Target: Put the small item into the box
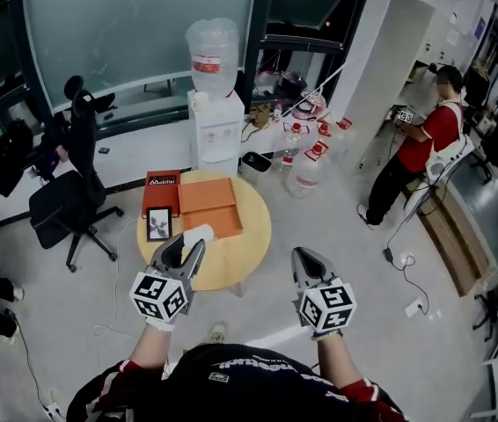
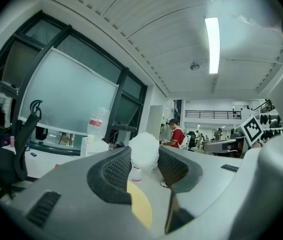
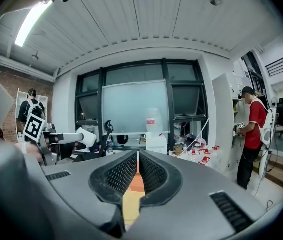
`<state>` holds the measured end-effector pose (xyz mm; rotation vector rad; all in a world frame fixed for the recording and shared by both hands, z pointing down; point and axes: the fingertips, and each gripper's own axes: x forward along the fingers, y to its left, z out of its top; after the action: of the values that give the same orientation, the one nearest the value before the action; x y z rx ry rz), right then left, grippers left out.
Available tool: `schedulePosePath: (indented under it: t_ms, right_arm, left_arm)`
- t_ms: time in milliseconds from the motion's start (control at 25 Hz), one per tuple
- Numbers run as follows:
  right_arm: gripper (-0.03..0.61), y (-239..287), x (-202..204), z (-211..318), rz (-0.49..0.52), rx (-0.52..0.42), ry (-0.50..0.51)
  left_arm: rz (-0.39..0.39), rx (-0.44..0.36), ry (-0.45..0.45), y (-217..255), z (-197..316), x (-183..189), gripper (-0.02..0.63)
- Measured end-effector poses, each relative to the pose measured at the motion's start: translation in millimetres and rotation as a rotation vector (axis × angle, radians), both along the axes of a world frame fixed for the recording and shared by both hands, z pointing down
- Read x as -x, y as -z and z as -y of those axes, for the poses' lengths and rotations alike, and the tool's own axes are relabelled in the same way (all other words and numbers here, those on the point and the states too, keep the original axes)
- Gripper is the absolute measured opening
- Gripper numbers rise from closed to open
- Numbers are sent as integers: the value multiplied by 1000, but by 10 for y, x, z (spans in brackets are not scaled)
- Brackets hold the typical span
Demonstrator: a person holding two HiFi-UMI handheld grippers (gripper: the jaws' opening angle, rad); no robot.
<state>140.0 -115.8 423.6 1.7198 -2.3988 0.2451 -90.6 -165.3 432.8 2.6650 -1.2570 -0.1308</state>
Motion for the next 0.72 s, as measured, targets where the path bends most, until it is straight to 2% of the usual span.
schedulePosePath:
  t_ms: [520,720]
  right_arm:
    - [35,15,450,952,-21,-3,-24]
    - [34,-13,482,1192,-22,-1,-50]
  left_arm:
    - [-26,12,-45,-94,1009,376,169]
    - [-24,17,-73,-149,1329,382,169]
